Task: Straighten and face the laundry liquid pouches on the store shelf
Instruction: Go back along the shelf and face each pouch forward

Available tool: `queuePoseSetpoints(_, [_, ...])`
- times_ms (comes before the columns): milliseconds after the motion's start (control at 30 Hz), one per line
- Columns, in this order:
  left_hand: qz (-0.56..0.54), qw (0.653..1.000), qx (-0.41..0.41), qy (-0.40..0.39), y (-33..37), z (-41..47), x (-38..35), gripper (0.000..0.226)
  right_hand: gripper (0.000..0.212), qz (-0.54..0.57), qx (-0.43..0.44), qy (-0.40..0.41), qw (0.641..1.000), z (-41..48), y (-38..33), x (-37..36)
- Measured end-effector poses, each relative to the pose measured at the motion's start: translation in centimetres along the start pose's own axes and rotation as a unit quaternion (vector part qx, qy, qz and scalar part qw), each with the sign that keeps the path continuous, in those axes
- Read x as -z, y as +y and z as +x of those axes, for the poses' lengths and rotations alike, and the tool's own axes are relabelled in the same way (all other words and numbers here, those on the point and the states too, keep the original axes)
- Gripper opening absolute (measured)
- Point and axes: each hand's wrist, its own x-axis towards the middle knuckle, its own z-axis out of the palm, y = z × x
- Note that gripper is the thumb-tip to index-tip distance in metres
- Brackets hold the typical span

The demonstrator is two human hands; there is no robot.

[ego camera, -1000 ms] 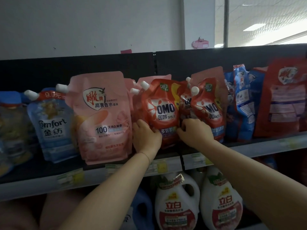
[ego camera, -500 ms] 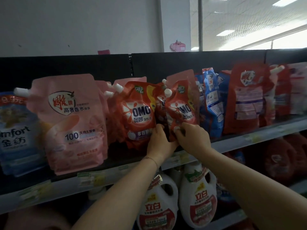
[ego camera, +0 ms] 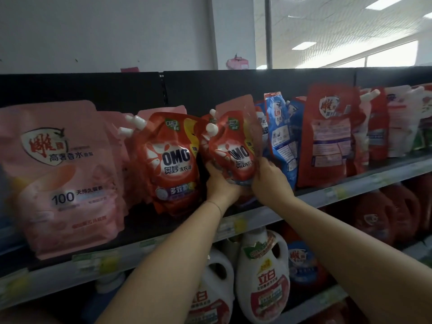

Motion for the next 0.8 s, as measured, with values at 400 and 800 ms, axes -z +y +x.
queuePoseSetpoints(400, [0.148, 0.979, 0.002, 0.138, -2.1, 0.8, 1.9, 0.108, 0.043, -0.001, -0.047, -0.005, 0.999, 5.0, -0.5, -2.1])
queuePoseSetpoints(800, [0.109, 0.992, 0.036, 0.060, -3.1, 3.3, 1.8, 0.104, 0.031, 0.018, -0.099, -0.008, 0.995, 7.3, -1.2, -1.3])
